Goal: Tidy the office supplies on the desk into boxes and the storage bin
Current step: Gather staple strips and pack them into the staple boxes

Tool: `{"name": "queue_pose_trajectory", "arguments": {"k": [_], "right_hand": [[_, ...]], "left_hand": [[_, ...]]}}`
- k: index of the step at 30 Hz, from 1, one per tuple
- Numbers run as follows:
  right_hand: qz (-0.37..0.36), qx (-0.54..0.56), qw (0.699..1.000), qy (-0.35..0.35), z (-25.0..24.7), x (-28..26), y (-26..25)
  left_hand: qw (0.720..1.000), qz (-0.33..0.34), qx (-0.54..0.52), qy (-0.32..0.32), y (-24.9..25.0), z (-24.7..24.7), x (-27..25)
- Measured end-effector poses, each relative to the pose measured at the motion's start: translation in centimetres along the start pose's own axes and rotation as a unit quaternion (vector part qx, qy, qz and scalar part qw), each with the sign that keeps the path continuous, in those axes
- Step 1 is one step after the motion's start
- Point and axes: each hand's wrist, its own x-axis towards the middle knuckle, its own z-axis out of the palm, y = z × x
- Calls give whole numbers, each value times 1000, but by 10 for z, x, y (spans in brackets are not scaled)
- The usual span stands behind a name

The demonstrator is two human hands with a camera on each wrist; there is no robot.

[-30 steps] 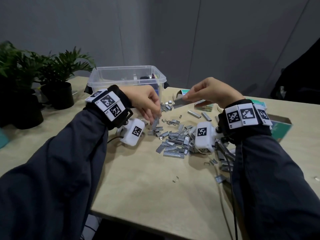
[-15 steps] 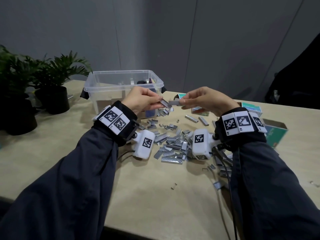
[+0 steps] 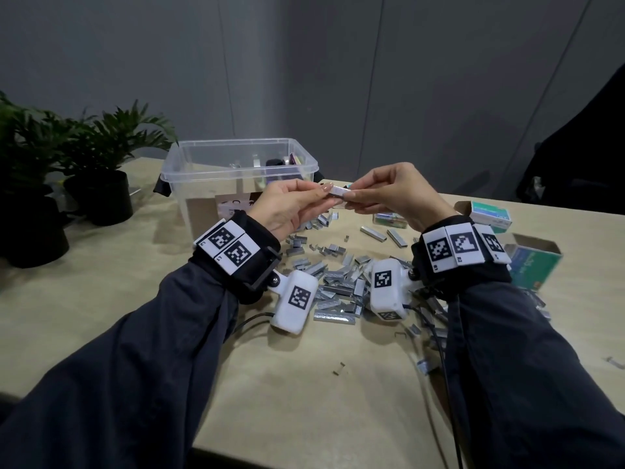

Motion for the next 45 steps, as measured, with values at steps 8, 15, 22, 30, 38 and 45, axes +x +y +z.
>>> {"name": "queue_pose_trajectory", "arguments": {"k": [8, 15, 22, 30, 38, 45], "right_hand": [[-133, -202, 970, 40, 6, 5, -4], [-172, -268, 946, 61, 9, 8, 0], [-130, -350, 927, 39, 7, 12, 1], [111, -461, 879, 52, -5, 30, 20], [150, -560, 814, -26, -3, 34, 24], [123, -660, 741, -10, 1, 36, 20]], "left_hand": [[996, 45, 73, 17, 6, -4, 0], [983, 53, 177, 23, 9, -10, 4], [947, 63, 315, -5, 11, -12, 6], [860, -62, 501, -69, 14, -15, 3], [851, -71, 511, -94, 11, -14, 4], [854, -62, 510, -84, 11, -17, 5]]}}
